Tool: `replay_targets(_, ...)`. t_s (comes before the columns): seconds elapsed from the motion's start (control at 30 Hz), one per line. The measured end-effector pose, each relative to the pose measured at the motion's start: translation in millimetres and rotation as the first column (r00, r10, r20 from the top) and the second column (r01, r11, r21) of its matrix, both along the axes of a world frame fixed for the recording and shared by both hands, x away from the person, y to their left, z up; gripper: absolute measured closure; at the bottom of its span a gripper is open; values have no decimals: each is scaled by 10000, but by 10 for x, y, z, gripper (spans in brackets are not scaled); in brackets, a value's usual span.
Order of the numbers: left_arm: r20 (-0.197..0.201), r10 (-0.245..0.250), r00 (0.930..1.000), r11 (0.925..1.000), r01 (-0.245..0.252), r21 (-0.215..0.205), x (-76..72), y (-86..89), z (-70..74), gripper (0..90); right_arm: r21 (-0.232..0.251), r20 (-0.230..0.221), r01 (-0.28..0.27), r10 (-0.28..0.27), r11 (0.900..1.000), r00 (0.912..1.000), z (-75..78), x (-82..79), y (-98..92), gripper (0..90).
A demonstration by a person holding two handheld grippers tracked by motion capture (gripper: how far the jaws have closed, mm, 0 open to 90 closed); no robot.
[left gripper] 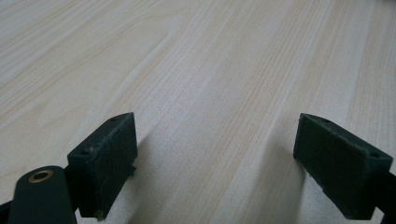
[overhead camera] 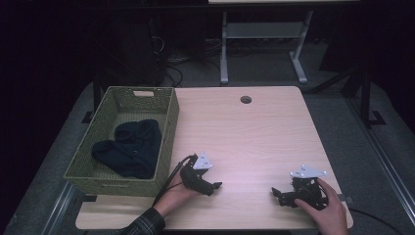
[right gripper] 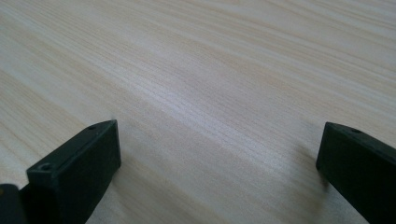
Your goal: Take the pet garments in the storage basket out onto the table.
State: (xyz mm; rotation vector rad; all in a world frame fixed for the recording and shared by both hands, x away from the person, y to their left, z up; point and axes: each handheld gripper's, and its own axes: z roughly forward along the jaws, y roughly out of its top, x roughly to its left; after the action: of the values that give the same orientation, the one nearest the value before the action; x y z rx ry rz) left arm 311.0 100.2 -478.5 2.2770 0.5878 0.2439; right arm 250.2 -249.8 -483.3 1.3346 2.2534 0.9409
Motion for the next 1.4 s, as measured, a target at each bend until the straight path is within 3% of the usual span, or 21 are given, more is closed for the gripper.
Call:
replay_targets(0.43,-200,338,9992,9994,-337,49,15,28,24,136,5,7,-24,24,10000,10000,0,2,-1,0)
replay_targets(0.63,-241,605,9979,9980,-609,-165,21,77,69,136,7,6,-22,22,10000,10000,0,2,-1,0)
replay_targets(1.4,-161,552,9983,9984,-554,-133,21,116,179,136,11,-5,-56,56,10000,10000,0,4,-2,0)
